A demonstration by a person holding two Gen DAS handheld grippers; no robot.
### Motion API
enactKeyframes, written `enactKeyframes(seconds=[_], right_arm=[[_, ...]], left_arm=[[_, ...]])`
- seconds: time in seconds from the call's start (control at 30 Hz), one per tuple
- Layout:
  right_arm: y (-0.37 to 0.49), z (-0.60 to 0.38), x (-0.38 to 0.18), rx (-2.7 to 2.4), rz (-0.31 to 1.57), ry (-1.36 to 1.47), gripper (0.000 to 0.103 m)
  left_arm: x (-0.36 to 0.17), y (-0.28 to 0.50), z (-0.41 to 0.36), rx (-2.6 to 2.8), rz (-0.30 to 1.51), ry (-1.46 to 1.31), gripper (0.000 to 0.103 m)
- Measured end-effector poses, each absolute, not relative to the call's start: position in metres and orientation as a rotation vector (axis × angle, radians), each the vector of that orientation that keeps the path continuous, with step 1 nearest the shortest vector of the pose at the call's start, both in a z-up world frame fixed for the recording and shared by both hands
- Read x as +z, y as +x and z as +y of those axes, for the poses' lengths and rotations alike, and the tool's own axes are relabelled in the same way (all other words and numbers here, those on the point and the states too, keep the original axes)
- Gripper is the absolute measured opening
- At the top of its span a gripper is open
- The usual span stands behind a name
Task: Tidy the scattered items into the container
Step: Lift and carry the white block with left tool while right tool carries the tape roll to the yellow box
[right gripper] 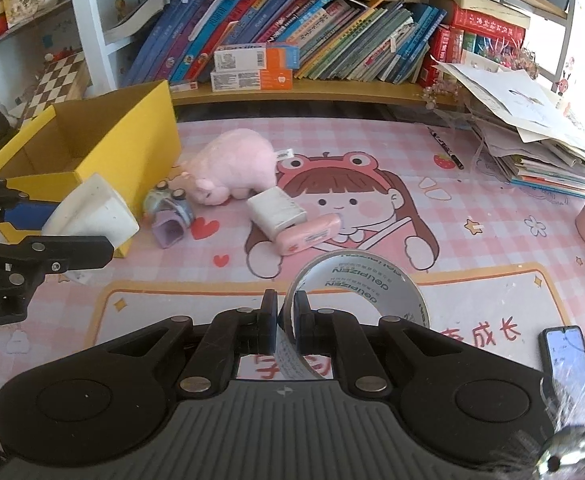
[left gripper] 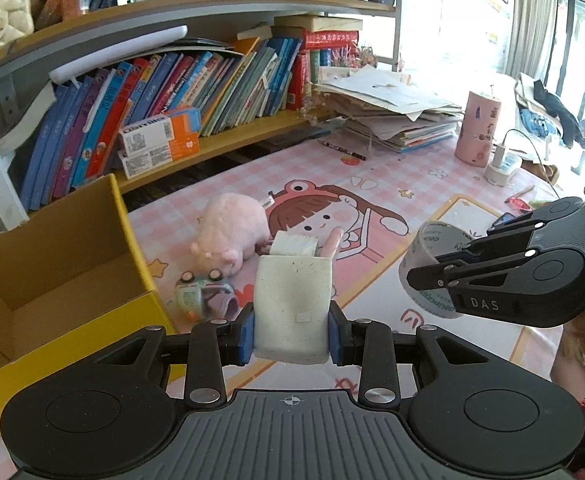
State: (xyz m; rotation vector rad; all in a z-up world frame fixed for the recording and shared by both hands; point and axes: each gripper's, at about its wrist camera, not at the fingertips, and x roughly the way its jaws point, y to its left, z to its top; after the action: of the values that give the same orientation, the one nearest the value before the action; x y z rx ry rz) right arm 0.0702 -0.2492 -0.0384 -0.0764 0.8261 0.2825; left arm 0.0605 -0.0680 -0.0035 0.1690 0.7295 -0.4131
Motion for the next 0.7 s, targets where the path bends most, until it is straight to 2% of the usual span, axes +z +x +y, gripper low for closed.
enactKeyframes(seconds=[0.7], right_arm=[[0.053, -0.168, -0.006, 0.361, 0.761, -0.164, 0.008]], left_arm=[[0.028, 0.026, 0.033, -0.299, 0.626, 0.060, 0.033]])
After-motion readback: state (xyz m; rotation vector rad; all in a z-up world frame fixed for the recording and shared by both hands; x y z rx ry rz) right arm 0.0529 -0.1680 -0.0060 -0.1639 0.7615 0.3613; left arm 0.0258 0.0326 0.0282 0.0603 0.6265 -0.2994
